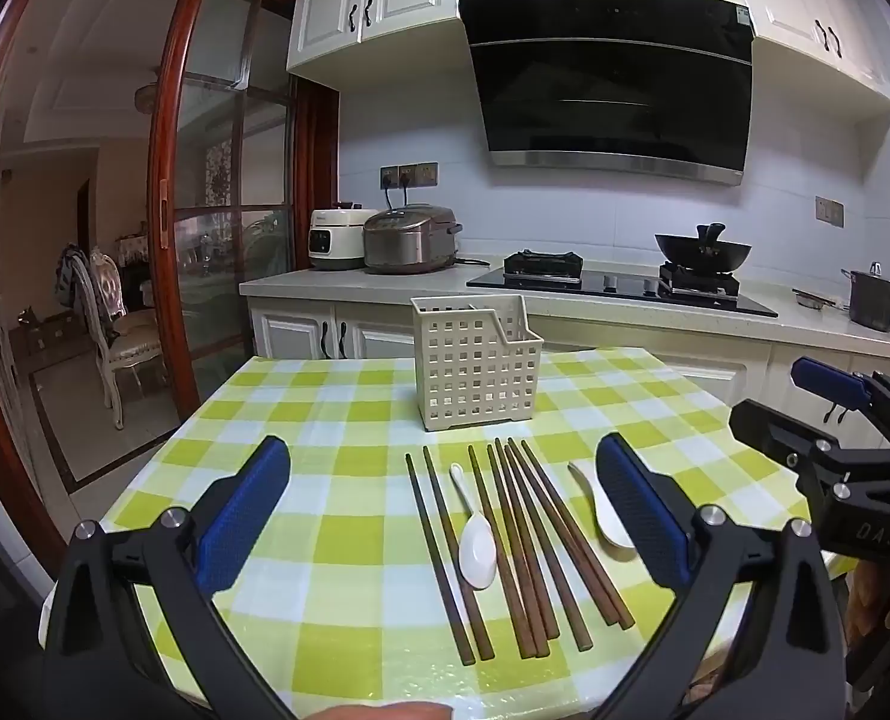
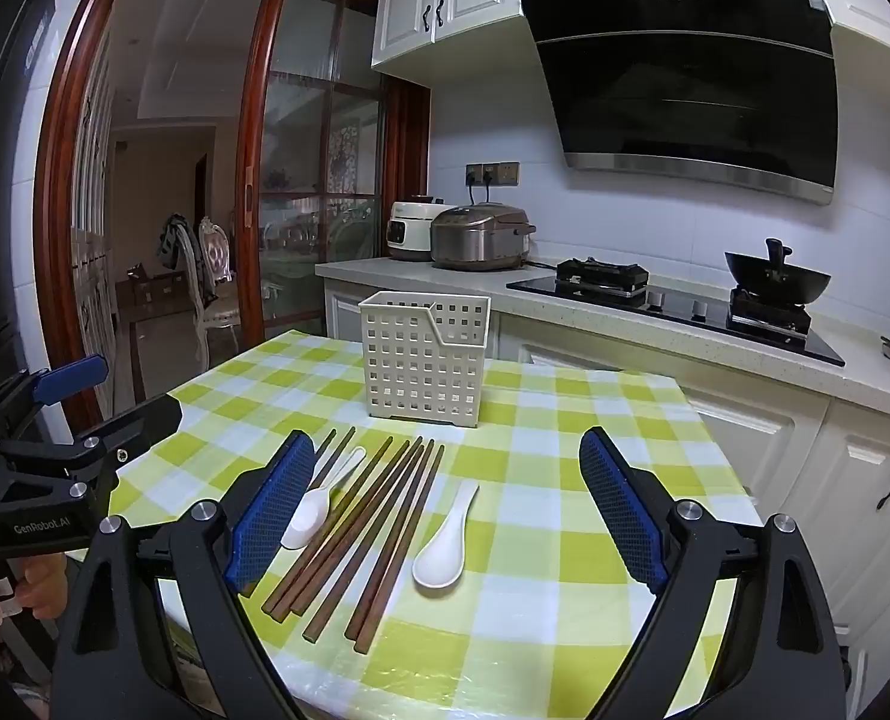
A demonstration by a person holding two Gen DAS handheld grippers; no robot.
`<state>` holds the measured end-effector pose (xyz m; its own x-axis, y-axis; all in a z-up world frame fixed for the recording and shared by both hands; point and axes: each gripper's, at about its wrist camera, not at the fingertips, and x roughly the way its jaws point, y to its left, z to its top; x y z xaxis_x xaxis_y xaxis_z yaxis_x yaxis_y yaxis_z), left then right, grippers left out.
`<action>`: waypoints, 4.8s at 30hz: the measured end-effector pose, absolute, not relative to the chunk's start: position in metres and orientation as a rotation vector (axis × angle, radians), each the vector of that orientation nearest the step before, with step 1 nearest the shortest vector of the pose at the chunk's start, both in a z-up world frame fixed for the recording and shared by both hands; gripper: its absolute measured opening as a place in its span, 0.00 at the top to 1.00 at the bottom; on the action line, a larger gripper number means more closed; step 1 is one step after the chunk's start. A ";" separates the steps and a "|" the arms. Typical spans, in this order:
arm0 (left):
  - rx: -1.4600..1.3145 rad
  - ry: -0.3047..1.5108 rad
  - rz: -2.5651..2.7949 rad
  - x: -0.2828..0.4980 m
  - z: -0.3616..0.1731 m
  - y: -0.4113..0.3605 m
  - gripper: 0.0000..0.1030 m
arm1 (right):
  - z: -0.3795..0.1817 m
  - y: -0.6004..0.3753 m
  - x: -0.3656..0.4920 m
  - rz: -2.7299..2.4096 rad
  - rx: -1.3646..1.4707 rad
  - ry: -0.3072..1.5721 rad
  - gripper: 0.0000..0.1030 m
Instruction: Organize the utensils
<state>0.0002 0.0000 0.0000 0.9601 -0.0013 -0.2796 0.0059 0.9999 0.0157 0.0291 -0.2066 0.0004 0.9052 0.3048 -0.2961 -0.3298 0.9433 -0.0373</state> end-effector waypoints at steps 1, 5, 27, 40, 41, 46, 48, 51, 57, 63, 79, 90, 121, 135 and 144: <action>0.018 0.283 -0.004 0.000 0.000 0.000 0.04 | 0.000 -0.206 0.030 0.328 -0.091 0.292 0.18; 0.018 0.282 -0.003 0.000 0.000 0.001 0.04 | 0.001 -0.201 0.027 0.326 -0.089 0.294 0.18; 0.016 0.282 -0.007 0.002 0.001 -0.002 0.04 | -0.001 -0.210 0.032 0.321 -0.073 0.295 0.18; 0.015 0.283 -0.007 0.006 0.000 -0.007 0.04 | -0.002 -0.211 0.032 0.320 -0.060 0.295 0.18; 0.013 0.283 -0.008 0.005 -0.001 -0.007 0.04 | -0.003 -0.213 0.032 0.319 -0.057 0.295 0.18; 0.011 0.283 -0.011 0.004 0.000 -0.005 0.04 | -0.002 -0.213 0.032 0.319 -0.056 0.295 0.18; 0.010 0.283 -0.011 0.004 0.000 -0.005 0.04 | -0.002 -0.213 0.032 0.320 -0.056 0.297 0.18; 0.009 0.284 -0.011 0.004 0.000 -0.005 0.04 | -0.003 -0.212 0.032 0.320 -0.052 0.298 0.18; 0.007 0.285 -0.012 0.003 0.001 -0.004 0.04 | -0.002 -0.212 0.032 0.320 -0.051 0.298 0.18; 0.007 0.285 -0.012 0.002 0.000 -0.004 0.04 | -0.003 -0.212 0.032 0.320 -0.049 0.299 0.18; 0.003 0.289 -0.013 0.002 0.000 -0.002 0.04 | -0.004 -0.212 0.034 0.320 -0.046 0.303 0.18; 0.001 0.315 -0.051 0.004 -0.005 -0.003 0.04 | -0.011 -0.214 0.034 0.316 -0.036 0.316 0.18; -0.062 0.852 -0.019 0.159 -0.072 0.033 0.05 | -0.081 -0.186 0.170 0.237 -0.046 0.805 0.44; -0.027 0.902 -0.078 0.198 -0.084 0.023 0.21 | -0.102 -0.162 0.225 0.191 -0.106 0.951 0.67; -0.031 0.929 -0.140 0.211 -0.083 0.015 0.30 | -0.104 -0.153 0.234 0.209 -0.117 0.972 0.71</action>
<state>0.2111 0.0146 -0.0833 0.5904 -0.1337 -0.7960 0.1066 0.9905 -0.0873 0.2337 -0.1534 -0.1040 0.5454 0.1232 -0.8291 -0.2277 0.9737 -0.0051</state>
